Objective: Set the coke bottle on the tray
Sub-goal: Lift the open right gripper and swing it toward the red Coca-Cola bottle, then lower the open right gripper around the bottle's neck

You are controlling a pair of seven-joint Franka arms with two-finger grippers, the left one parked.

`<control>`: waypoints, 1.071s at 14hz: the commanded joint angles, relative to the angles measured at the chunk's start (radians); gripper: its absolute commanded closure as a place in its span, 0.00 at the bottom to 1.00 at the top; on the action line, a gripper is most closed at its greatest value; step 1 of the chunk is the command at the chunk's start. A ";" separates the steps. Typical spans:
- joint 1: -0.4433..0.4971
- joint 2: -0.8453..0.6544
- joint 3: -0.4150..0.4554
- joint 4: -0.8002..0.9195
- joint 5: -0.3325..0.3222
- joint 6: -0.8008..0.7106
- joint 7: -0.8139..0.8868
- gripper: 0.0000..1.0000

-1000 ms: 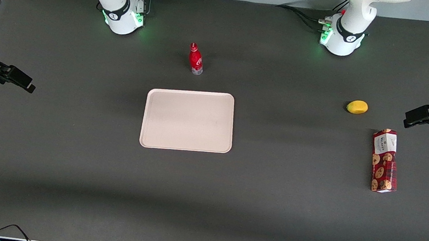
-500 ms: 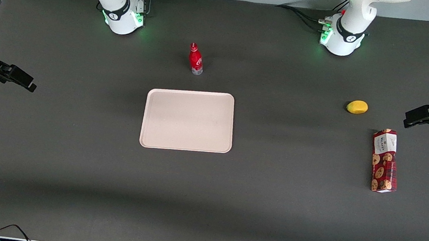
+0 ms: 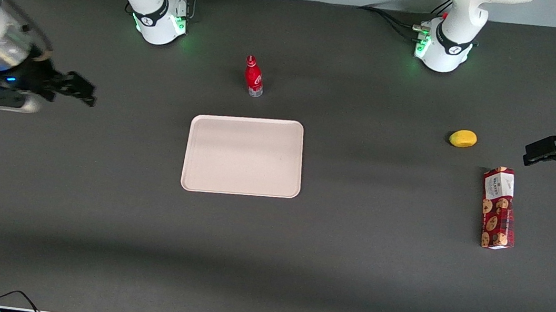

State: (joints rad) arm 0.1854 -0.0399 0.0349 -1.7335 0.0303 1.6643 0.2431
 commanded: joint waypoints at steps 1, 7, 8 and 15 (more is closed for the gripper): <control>0.103 -0.009 0.046 0.002 0.003 -0.034 0.120 0.00; 0.472 0.002 0.042 -0.006 0.010 -0.057 0.359 0.00; 0.505 0.003 0.043 -0.012 0.011 -0.057 0.357 0.00; 0.549 -0.173 0.172 -0.436 0.079 0.297 0.410 0.00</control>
State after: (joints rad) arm 0.7346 -0.0992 0.1758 -1.9685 0.0840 1.8199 0.6043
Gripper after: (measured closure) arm 0.000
